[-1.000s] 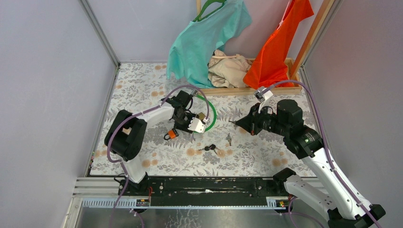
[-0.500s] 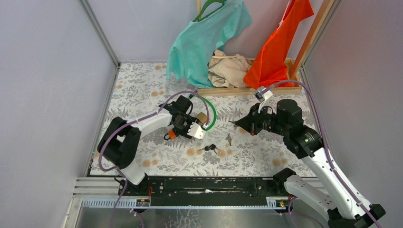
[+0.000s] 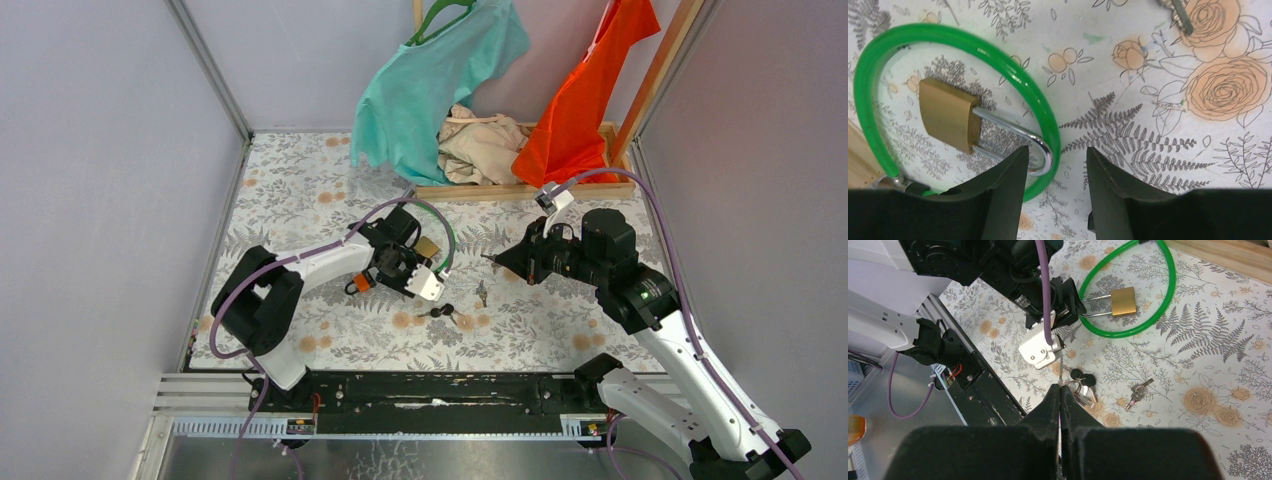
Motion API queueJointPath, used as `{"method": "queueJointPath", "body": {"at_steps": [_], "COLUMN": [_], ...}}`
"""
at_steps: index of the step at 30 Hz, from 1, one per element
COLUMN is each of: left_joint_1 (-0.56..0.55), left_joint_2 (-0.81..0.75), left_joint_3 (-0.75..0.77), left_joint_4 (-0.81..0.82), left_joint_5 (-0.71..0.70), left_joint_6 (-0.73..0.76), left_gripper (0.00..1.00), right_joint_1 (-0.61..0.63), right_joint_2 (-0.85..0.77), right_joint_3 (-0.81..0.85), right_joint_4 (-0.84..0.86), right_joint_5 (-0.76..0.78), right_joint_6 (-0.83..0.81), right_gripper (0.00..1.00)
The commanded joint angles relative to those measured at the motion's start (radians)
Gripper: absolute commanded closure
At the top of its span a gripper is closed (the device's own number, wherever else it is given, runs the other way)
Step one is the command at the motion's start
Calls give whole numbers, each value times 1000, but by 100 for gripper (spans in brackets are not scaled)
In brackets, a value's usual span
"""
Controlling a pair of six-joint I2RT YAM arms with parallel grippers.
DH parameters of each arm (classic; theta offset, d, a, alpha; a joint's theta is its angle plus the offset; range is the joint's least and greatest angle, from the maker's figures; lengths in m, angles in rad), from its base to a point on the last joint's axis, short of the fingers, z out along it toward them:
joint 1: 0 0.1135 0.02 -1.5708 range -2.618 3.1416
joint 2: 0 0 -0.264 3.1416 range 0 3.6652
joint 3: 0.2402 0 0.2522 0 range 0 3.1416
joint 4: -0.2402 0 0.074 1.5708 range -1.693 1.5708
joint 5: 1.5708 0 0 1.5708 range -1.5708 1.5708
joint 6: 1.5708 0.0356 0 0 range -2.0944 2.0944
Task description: Unlock with the key
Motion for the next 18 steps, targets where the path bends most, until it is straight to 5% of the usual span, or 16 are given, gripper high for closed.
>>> {"method": "queueJointPath", "body": {"at_steps": [1,8,14,18], "left_joint_1": [-28,-51,-58,-58], "left_joint_2": [27,47,62,70], "left_joint_3": [4,-16,-1,64], "left_joint_4": [7,1,-4,-71], "left_joint_5": [-11,-48,-99,-111], "left_joint_6": [-29,-51,-105,-167], "left_gripper": [50,71,99,100], "right_joint_1": [-4,-4,-3,-4], "right_joint_2": [0,2,-6,-7], "right_joint_3": [42,32,23,22], "right_joint_4": [44,57,64,68], "right_joint_5": [8,7,9,9], "right_joint_6": [10,11,11,8], "right_gripper": [100,100,100,100]}}
